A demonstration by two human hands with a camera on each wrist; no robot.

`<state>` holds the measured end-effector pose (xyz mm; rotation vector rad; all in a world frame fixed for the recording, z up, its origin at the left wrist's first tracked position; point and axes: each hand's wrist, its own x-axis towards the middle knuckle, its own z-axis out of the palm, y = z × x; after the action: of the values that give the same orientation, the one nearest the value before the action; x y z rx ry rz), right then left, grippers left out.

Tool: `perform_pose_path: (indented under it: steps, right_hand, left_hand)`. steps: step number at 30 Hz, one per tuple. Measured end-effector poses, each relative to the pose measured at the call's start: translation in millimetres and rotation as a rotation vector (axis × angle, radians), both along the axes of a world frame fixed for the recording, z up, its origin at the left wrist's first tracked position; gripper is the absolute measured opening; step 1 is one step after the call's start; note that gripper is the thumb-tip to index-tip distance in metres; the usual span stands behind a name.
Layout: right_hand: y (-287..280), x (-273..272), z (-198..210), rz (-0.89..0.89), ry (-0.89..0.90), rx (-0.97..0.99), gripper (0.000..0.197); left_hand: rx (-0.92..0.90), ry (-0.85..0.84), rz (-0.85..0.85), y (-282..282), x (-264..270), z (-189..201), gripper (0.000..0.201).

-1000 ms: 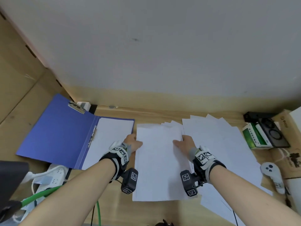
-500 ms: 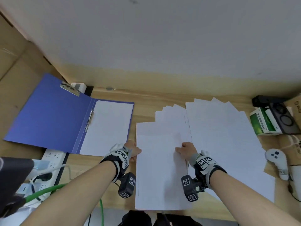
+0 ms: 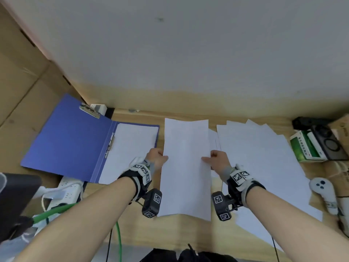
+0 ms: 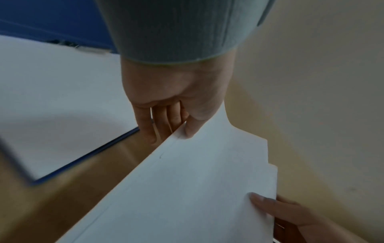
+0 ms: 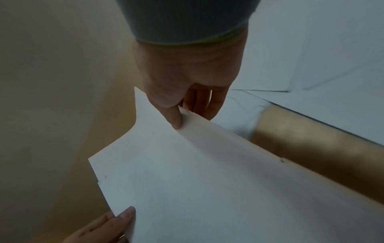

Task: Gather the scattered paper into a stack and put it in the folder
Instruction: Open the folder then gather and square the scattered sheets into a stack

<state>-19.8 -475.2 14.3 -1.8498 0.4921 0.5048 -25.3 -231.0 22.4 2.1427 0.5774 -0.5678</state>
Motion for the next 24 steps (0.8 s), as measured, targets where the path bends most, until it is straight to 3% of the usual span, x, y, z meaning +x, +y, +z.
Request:
perform_pose_path:
  steps: [3, 4, 9, 11, 18, 24]
  right_hand:
    - [10, 36, 50, -0.062, -0.142, 0.113, 0.011]
    - [13, 47, 65, -0.096, -0.187, 0.156, 0.005]
    - [21, 72, 112, -0.187, -0.352, 0.291, 0.011]
    - [21, 64, 109, -0.182, -0.349, 0.304, 0.015]
    - [20, 30, 56, -0.147, -0.157, 0.243, 0.027]
    - [16, 37, 54, -0.158, -0.163, 0.292, 0.025]
  left_hand:
    - [-0.146, -0.186, 0.063, -1, 31, 51, 0.002]
    - [-0.206, -0.248, 0.098, -1, 40, 67, 0.006]
    - [-0.477, -0.476, 0.248, -8, 63, 117, 0.019]
    - [-0.482, -0.499, 0.257, -8, 58, 113, 0.023]
    - [-0.425, -0.328, 0.298, -16, 24, 51, 0.029]
    - [-0.476, -0.374, 0.308, -17, 22, 55, 0.029]
